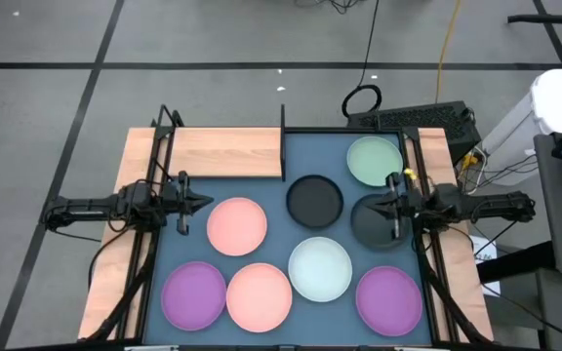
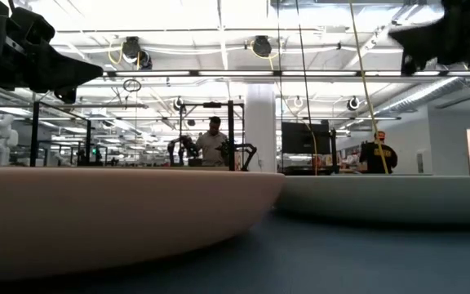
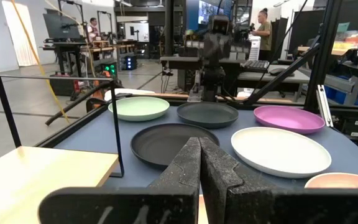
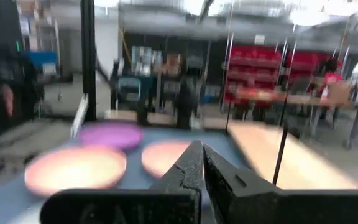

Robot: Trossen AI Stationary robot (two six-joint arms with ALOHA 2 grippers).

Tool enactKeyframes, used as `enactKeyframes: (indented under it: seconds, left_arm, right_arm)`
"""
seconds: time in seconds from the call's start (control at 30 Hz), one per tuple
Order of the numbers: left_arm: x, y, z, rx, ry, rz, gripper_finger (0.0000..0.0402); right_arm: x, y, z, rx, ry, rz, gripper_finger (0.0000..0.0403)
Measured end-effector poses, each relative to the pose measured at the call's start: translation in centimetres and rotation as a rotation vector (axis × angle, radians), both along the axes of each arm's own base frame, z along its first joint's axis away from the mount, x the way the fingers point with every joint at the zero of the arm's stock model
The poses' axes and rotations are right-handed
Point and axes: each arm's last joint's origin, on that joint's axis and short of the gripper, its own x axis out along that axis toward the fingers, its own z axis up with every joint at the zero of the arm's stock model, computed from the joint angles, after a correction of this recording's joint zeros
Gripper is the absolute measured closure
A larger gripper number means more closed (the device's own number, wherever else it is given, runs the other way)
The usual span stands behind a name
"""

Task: Place and stack plates onto a shelf
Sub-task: Put the right black plate on the shelf

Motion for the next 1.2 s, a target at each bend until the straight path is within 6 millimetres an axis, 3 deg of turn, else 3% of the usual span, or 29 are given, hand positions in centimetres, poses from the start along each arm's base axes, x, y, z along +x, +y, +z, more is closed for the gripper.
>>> enactKeyframes:
  seconds: [0.23,0.53,0.7,1.2]
  left_arm:
    - [0.0,0.0,0.0,0.0,0.0,0.0,0.0398]
    - [0.0,0.0,0.0,0.0,0.0,0.0,0.0398]
    - [0.0,0.0,0.0,0.0,-0.001,0.0,0.0398]
    - [0.0,0.0,0.1,0.0,-0.014,0.001,0.0398]
  right_arm:
    - [0.0,-0.2,4.3,0.017,-0.002,-0.065,0.0403]
    - [1.6,-0.5,9.4,0.03,0.074,-0.205,0.0403]
    - [3.0,-0.3,10.1,0.023,0.118,-0.199,0.0403]
    - [4.9,0.0,7.8,0.133,0.336,-0.155,0.0403]
